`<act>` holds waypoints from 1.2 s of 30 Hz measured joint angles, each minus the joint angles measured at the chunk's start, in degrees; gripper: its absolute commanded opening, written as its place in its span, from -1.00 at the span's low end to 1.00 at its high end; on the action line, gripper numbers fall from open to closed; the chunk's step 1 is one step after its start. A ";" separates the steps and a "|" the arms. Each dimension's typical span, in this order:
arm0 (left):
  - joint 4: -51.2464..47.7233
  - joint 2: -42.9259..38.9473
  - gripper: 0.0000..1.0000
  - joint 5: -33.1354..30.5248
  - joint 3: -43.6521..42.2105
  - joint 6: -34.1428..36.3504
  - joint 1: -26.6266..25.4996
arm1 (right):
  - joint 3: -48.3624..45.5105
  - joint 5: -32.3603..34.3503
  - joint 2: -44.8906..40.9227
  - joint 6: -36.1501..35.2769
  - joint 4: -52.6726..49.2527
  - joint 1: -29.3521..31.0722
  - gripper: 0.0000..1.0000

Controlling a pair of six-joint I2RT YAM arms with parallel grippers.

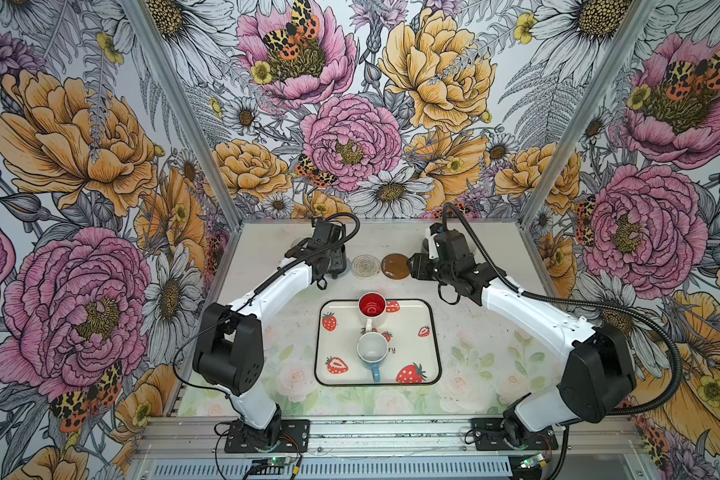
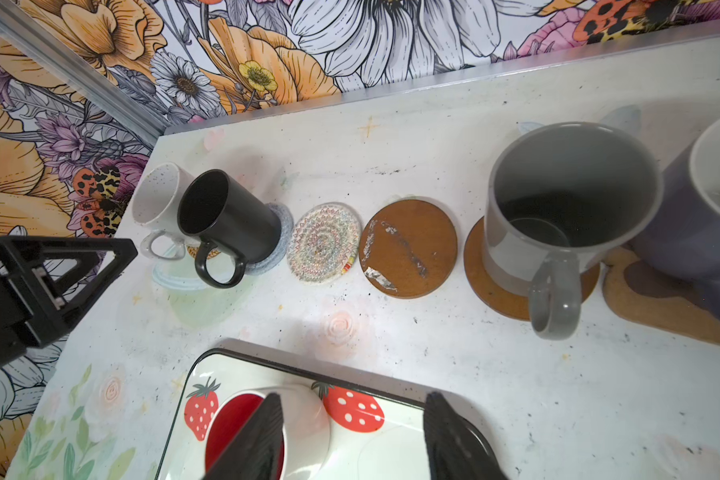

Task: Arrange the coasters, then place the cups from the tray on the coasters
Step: 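Release the black mug and raise the left gripper while the right moves toward the tray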

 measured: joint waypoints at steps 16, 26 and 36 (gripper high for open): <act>10.36 -20.50 0.42 -8.94 -20.09 -3.06 -6.08 | -0.15 5.60 -1.90 -0.50 -12.90 13.86 0.11; 15.52 -29.97 0.45 -8.85 -28.11 -3.08 -4.09 | -2.80 11.37 -8.41 4.90 -23.17 26.60 0.11; 17.25 -33.97 0.45 -7.30 -30.32 -3.13 -3.76 | -4.13 13.35 -11.74 12.50 -30.71 36.76 0.11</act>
